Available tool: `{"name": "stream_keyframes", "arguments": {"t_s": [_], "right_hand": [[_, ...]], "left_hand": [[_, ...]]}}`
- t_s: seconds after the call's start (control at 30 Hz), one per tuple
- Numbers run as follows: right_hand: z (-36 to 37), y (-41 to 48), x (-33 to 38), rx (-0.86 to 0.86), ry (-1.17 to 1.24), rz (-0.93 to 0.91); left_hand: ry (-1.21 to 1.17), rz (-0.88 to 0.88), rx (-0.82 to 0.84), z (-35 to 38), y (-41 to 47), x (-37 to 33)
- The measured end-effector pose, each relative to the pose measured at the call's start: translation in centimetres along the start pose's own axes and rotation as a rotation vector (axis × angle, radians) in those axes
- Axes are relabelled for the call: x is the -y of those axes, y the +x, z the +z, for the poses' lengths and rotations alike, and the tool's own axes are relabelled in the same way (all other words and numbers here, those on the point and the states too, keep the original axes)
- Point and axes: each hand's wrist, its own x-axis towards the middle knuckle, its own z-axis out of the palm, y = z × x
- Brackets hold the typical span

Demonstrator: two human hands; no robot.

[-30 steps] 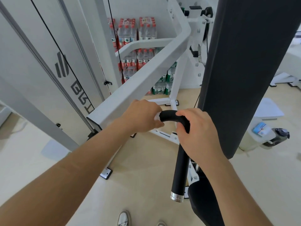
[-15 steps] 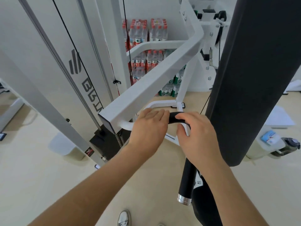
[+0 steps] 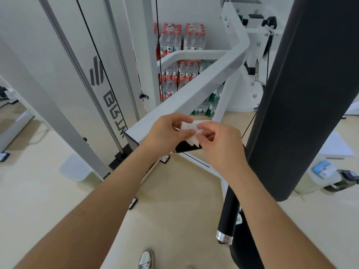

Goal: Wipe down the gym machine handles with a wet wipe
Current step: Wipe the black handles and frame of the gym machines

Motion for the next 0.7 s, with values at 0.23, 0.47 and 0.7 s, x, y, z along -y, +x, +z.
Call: {"name": "stream_keyframes", "arguments": {"t_s": [0.23, 0.47, 0.7], "right_hand": [[2.2, -0.8, 1.6, -0.021, -0.271, -0.058], [6.6, -2.9, 3.2, -0.113, -0.220, -0.025], [4.4, -2.8, 0.8, -0.507, -0.245, 0.123]], "left_hand": [[0.444, 0.187, 0.055, -0.7, -0.1, 0.9], [0.674, 0.516, 0.275, -4.6, -0.5, 2.7], [0.645, 0.603, 0.095, -6.0, -0.4, 4.8]]}}
